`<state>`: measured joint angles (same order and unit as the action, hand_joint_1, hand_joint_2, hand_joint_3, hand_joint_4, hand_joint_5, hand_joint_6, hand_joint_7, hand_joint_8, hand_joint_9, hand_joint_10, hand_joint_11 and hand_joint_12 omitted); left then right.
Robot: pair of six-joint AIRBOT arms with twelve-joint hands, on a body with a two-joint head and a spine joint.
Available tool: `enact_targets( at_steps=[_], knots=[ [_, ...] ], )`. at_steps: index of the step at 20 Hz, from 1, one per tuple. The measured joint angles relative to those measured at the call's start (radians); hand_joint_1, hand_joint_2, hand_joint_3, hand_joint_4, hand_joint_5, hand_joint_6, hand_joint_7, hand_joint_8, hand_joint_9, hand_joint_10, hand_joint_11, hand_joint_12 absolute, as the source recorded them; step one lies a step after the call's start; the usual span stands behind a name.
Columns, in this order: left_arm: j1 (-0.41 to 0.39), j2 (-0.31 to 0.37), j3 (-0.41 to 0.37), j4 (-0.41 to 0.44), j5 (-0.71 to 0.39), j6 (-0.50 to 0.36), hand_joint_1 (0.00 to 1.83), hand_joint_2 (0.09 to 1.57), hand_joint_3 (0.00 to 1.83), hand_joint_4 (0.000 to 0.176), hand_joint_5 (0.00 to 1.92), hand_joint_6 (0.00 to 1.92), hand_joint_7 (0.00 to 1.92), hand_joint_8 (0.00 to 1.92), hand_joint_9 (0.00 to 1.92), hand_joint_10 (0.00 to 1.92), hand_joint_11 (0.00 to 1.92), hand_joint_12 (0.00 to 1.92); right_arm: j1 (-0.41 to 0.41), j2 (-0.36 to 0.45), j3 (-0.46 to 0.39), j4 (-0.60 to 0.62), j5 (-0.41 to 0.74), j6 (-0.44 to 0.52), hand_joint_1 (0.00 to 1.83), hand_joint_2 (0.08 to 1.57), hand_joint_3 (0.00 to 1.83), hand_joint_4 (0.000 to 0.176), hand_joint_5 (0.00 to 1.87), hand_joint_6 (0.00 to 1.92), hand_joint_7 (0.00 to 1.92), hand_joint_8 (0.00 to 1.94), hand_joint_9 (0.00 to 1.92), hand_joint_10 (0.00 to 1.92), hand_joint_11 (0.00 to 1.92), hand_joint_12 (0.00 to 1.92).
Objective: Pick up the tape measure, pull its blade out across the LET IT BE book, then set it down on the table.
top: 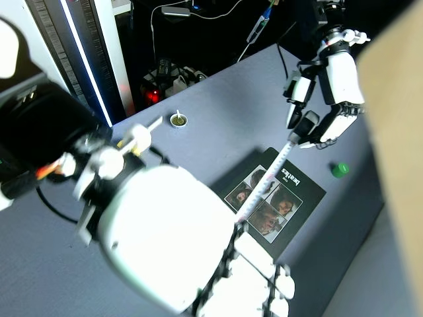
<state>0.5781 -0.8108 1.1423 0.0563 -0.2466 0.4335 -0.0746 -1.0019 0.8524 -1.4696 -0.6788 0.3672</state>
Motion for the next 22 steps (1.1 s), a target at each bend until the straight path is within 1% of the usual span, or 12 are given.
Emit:
enact_targets(
  at_steps=[2, 3, 4, 8, 9, 10, 13, 15, 17, 18, 19, 22],
  knots=[
    [0.031, -0.012, 0.045, 0.028, -0.029, -0.048, 1.39, 1.06, 0.0, 0.0, 0.96, 0.78, 1.17, 0.65, 1.05, 1.08, 1.1, 0.91, 0.0, -0.001, -0.017, -0.001, -0.004, 0.021, 0.4, 1.04, 0.0, 0.0, 0.07, 0.0, 0.1, 0.0, 0.05, 0.0, 0.0, 0.15],
    [0.085, -0.033, 0.108, 0.114, -0.108, -0.176, 1.39, 1.06, 0.0, 0.0, 0.96, 0.78, 1.17, 0.65, 1.05, 1.08, 1.09, 0.9, -0.002, -0.012, -0.028, 0.0, -0.009, 0.044, 0.4, 1.04, 0.0, 0.0, 0.07, 0.0, 0.08, 0.0, 0.04, 0.0, 0.0, 0.1],
    [0.096, -0.038, 0.121, 0.14, -0.123, -0.203, 1.39, 1.06, 0.0, 0.0, 0.96, 0.78, 1.17, 0.65, 1.05, 1.08, 1.09, 0.9, -0.003, -0.013, -0.029, 0.0, -0.01, 0.048, 0.4, 1.04, 0.0, 0.0, 0.07, 0.0, 0.08, 0.0, 0.04, 0.0, 0.0, 0.1],
    [0.138, -0.06, 0.209, 0.348, -0.22, -0.395, 1.4, 1.05, 0.0, 0.0, 1.01, 0.71, 1.21, 0.57, 1.09, 1.03, 1.11, 0.87, -0.031, -0.029, -0.037, 0.002, -0.021, 0.078, 0.37, 1.06, 0.01, 0.0, 0.07, 0.0, 0.09, 0.01, 0.05, 0.01, 0.03, 0.09],
    [0.143, -0.064, 0.223, 0.379, -0.242, -0.417, 1.4, 1.05, 0.0, 0.0, 1.0, 0.72, 1.21, 0.57, 1.09, 1.03, 1.11, 0.87, -0.031, -0.034, -0.037, 0.011, -0.025, 0.087, 0.36, 1.06, 0.0, 0.0, 0.07, 0.0, 0.09, 0.01, 0.05, 0.01, 0.03, 0.1],
    [0.152, -0.076, 0.237, 0.39, -0.267, -0.422, 1.39, 1.06, 0.0, 0.0, 0.97, 0.75, 1.19, 0.62, 1.07, 1.05, 1.11, 0.86, -0.031, -0.037, -0.037, 0.005, -0.028, 0.101, 0.36, 1.07, 0.0, 0.0, 0.1, 0.0, 0.15, 0.0, 0.12, 0.0, 0.0, 0.36],
    [0.162, -0.092, 0.246, 0.425, -0.302, -0.441, 1.39, 1.07, 0.0, 0.0, 0.95, 0.78, 1.18, 0.63, 1.04, 1.1, 1.11, 0.87, -0.031, -0.052, -0.037, 0.001, -0.037, 0.105, 0.36, 1.07, 0.0, 0.0, 0.11, 0.0, 0.15, 0.0, 0.11, 0.0, 0.0, 0.28],
    [0.166, -0.105, 0.26, 0.463, -0.326, -0.47, 1.39, 1.06, 0.0, 0.0, 0.96, 0.77, 1.18, 0.64, 1.03, 1.11, 1.1, 0.87, -0.031, -0.054, -0.04, 0.002, -0.042, 0.109, 0.36, 1.07, 0.0, 0.0, 0.11, 0.0, 0.15, 0.0, 0.1, 0.0, 0.0, 0.32],
    [0.176, -0.115, 0.267, 0.463, -0.34, -0.474, 1.39, 1.06, 0.0, 0.0, 0.96, 0.77, 1.18, 0.63, 1.03, 1.11, 1.1, 0.87, -0.031, -0.053, -0.04, 0.0, -0.05, 0.12, 0.36, 1.07, 0.0, 0.0, 0.11, 0.0, 0.13, 0.0, 0.09, 0.0, 0.0, 0.28],
    [0.186, -0.122, 0.272, 0.468, -0.348, -0.476, 1.39, 1.06, 0.0, 0.0, 0.96, 0.76, 1.18, 0.63, 1.03, 1.12, 1.11, 0.87, -0.031, -0.053, -0.041, 0.002, -0.053, 0.12, 0.39, 1.05, 0.0, 0.0, 0.13, 0.0, 0.17, 0.0, 0.12, 0.01, 0.0, 0.38],
    [0.193, -0.122, 0.272, 0.475, -0.352, -0.476, 1.39, 1.06, 0.0, 0.0, 0.96, 0.76, 1.18, 0.63, 1.03, 1.12, 1.11, 0.87, -0.031, -0.053, -0.041, 0.002, -0.053, 0.12, 0.39, 1.05, 0.0, 0.0, 0.13, 0.0, 0.17, 0.0, 0.12, 0.01, 0.0, 0.38],
    [0.214, -0.141, 0.297, 0.487, -0.367, -0.476, 1.39, 1.06, 0.0, 0.0, 1.0, 0.72, 1.19, 0.6, 1.05, 1.09, 1.09, 0.88, -0.031, -0.053, -0.041, -0.006, -0.053, 0.128, 0.4, 1.05, 0.0, 0.0, 0.13, 0.0, 0.13, 0.0, 0.1, 0.0, 0.0, 0.29]
  ],
)
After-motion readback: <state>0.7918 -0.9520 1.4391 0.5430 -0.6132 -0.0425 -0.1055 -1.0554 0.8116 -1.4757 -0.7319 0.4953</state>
